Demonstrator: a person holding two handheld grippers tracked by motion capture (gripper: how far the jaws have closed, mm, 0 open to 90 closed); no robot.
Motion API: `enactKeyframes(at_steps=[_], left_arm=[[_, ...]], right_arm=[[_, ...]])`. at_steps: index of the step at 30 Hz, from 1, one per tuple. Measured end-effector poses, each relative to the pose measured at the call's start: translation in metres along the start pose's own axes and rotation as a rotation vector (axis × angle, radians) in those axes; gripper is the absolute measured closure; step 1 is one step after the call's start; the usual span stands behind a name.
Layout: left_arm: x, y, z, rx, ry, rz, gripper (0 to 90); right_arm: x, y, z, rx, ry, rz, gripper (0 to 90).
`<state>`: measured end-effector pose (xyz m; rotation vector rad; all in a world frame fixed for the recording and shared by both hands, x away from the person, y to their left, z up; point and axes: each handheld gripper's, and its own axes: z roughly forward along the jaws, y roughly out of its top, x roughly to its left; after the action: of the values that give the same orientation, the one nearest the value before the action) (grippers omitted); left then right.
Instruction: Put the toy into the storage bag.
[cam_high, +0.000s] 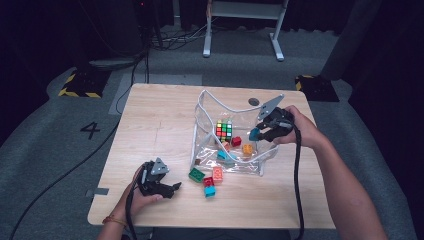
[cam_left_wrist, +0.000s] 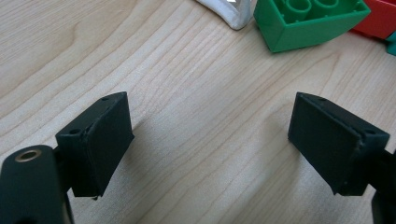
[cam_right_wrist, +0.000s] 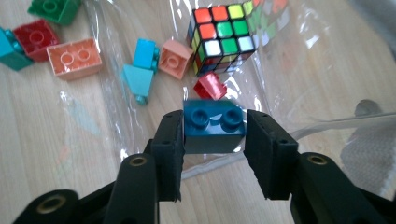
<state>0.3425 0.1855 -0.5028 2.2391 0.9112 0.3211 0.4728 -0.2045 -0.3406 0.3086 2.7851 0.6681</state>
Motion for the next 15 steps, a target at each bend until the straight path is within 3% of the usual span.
enactKeyframes(at_steps=[2, 8, 10, 15], left_arm=[[0.000, 0.000, 0.000, 0.000, 0.000, 0.000, 13.8], [0.000, 0.000, 0.000, 0.000, 0.000, 0.000, 13.8], [0.000, 0.000, 0.000, 0.000, 0.000, 0.000, 13.8], [0.000, 0.000, 0.000, 0.000, 0.000, 0.000, 13.9]], right_arm=[[0.002, -0.002, -0.003, -0.037, 0.007, 0.016, 56.4], [0.006, -0.008, -0.016, -0.136, -0.044, 0.028, 52.0], [0.008, -0.012, -0.022, -0.170, -0.054, 0.062, 49.5], [0.013, -0.025, -0.042, -0.284, -0.132, 0.107, 41.0]])
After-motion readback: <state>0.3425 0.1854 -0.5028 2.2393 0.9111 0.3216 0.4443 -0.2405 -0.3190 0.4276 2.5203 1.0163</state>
